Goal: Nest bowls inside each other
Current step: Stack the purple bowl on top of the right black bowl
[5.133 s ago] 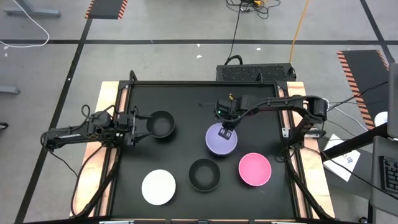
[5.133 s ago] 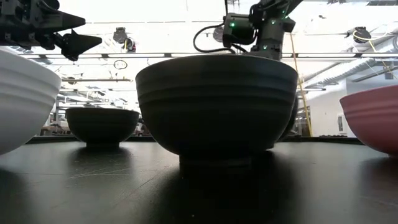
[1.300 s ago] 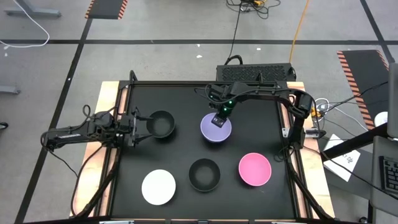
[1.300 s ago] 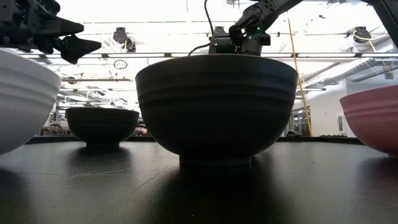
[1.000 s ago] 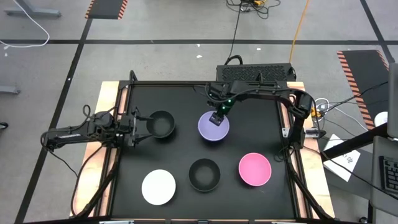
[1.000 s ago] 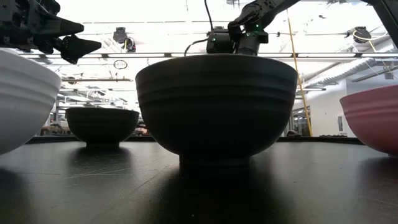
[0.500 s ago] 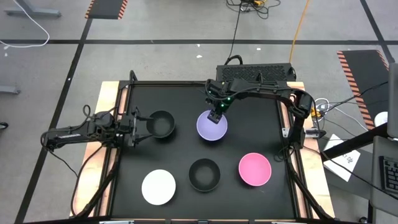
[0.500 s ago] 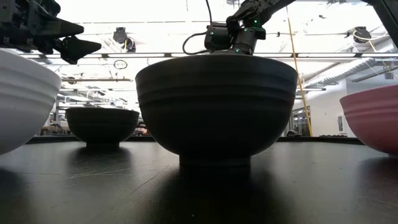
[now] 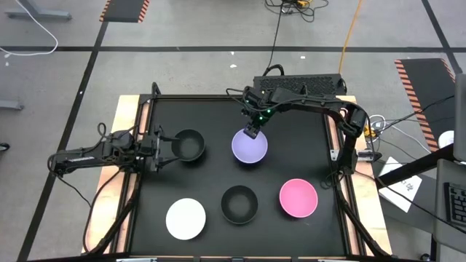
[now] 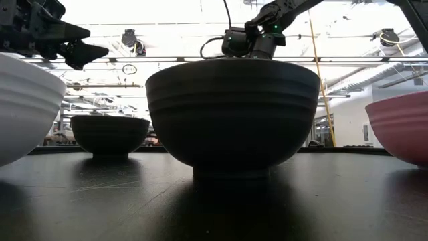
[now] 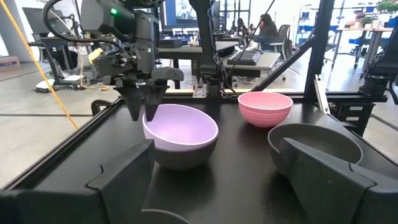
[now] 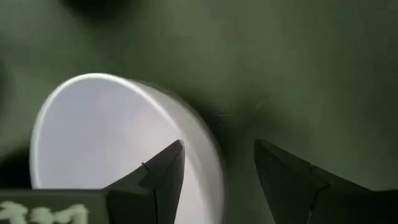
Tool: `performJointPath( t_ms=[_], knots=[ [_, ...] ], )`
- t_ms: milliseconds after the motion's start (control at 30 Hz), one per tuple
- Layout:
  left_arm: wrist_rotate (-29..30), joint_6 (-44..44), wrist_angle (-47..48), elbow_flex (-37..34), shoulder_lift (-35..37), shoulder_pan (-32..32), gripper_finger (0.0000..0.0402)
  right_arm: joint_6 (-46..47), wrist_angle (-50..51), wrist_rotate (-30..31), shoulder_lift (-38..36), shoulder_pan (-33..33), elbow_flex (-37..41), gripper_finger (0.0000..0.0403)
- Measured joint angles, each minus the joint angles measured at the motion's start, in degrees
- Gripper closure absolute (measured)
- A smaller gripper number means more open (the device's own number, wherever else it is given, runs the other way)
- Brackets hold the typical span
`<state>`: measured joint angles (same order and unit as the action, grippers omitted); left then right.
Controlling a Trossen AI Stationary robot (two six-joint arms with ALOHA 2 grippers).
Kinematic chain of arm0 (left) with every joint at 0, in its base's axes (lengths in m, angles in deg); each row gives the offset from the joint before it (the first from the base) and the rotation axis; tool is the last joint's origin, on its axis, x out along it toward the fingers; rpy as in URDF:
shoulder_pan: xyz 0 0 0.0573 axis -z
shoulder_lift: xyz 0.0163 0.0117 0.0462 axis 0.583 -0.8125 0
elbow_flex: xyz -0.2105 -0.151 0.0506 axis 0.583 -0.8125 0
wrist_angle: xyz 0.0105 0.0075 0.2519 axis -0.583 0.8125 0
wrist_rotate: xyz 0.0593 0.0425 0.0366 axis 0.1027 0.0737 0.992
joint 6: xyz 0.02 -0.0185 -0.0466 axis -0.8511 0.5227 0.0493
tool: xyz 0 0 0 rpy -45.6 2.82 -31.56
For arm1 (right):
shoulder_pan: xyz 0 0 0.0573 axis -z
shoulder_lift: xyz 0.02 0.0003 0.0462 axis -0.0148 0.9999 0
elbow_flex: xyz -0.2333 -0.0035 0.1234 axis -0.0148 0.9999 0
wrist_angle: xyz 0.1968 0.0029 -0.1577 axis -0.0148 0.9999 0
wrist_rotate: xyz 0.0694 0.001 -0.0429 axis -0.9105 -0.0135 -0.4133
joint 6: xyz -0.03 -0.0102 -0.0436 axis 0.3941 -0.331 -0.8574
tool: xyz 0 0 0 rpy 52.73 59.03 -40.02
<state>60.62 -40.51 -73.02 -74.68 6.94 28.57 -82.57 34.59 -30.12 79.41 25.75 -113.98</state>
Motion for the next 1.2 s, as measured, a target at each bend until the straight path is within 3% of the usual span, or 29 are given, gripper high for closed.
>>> performJointPath(
  t_ms=[200,300,600,1200],
  knots=[
    [0.52,-0.13,-0.02,0.00,0.01,0.01,0.0052,-2.76,0.44,1.71,0.00,0.00,0.00,0.0218],
    [0.54,-0.17,-0.02,0.00,0.00,0.02,0.0053,-3.35,0.85,1.71,0.00,0.01,0.01,0.0239],
    [0.54,0.20,-0.04,0.00,0.02,0.00,0.0052,-4.60,2.55,1.48,-0.02,0.00,0.02,0.0390],
    [0.52,0.44,0.50,0.00,0.00,0.00,0.0053,-2.08,0.26,1.13,-0.07,-2.23,0.00,0.0399]
  ],
)
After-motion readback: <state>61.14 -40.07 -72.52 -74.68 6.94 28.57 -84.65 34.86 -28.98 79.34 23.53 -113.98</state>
